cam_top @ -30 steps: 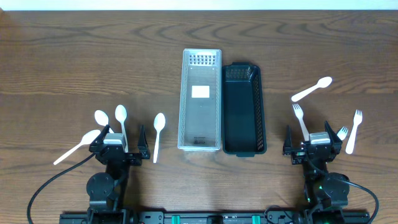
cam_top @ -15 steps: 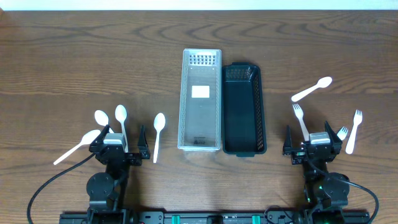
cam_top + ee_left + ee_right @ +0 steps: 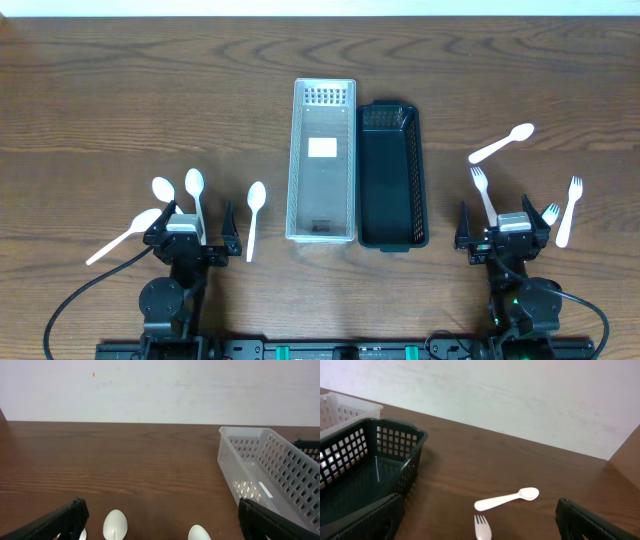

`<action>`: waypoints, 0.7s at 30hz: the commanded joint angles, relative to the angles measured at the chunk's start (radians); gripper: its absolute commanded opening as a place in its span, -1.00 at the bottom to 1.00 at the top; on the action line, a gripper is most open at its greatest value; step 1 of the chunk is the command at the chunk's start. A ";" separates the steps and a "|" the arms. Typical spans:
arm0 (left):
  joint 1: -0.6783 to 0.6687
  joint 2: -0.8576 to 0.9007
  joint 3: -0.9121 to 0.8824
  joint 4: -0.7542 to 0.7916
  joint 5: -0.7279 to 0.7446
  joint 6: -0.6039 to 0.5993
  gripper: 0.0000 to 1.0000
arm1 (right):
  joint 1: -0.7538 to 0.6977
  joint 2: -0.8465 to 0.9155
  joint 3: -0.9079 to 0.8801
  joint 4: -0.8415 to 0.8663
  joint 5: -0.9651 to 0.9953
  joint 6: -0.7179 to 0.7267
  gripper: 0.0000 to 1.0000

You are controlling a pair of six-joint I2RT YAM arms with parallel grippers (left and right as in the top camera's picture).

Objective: Pack container

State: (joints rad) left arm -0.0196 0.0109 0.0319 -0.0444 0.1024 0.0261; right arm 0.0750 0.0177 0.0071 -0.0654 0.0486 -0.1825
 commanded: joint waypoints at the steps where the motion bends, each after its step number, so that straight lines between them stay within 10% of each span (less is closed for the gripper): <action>1: 0.001 -0.007 -0.028 -0.014 0.021 -0.004 0.96 | -0.010 -0.004 -0.002 -0.005 0.003 -0.009 0.98; 17: 0.001 -0.007 -0.028 -0.014 0.021 -0.004 0.96 | -0.010 -0.004 -0.002 -0.006 -0.026 0.019 0.98; 21: 0.001 -0.007 -0.028 0.002 0.018 -0.001 0.96 | -0.010 -0.003 -0.002 -0.010 -0.050 0.263 0.98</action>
State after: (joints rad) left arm -0.0196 0.0109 0.0319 -0.0418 0.1024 0.0265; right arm 0.0750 0.0177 0.0071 -0.0677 0.0254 -0.1005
